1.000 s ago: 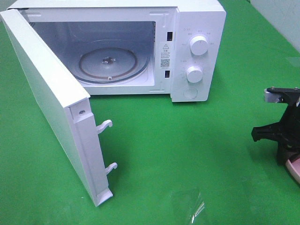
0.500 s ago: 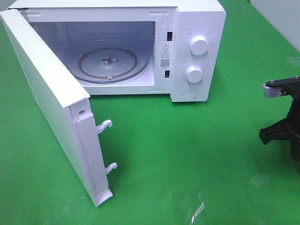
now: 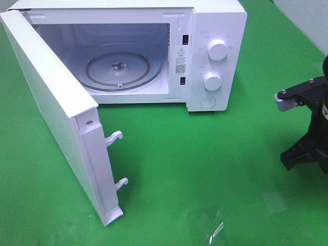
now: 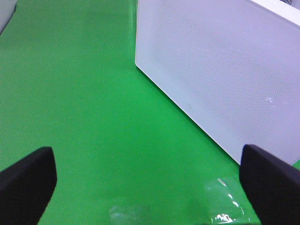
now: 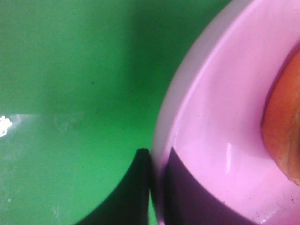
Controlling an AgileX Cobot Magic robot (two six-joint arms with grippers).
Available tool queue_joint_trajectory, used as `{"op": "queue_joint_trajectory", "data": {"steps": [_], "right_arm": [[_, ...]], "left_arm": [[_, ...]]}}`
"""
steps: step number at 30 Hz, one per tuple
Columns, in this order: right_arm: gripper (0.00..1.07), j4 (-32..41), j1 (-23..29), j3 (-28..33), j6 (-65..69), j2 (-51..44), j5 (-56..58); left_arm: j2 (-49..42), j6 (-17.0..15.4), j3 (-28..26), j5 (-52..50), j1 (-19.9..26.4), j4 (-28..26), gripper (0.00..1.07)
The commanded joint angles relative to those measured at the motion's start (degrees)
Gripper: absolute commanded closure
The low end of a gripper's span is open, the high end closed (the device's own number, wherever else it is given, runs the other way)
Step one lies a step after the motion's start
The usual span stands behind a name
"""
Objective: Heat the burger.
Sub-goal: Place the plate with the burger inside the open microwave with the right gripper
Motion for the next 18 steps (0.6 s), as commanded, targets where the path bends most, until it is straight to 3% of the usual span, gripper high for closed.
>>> {"op": "queue_joint_trajectory", "data": {"steps": [1, 18], "right_arm": [[1.07, -3.3, 1.5, 1.7, 1.9, -1.3, 1.5], [1.07, -9.9, 13.9, 7.9, 10.3, -7.7, 2.9]], "left_arm": [[0.0, 0.1, 0.1, -0.2, -0.1, -0.6, 0.09], [0.0, 0.1, 0.1, -0.2, -0.1, -0.6, 0.09]]}}
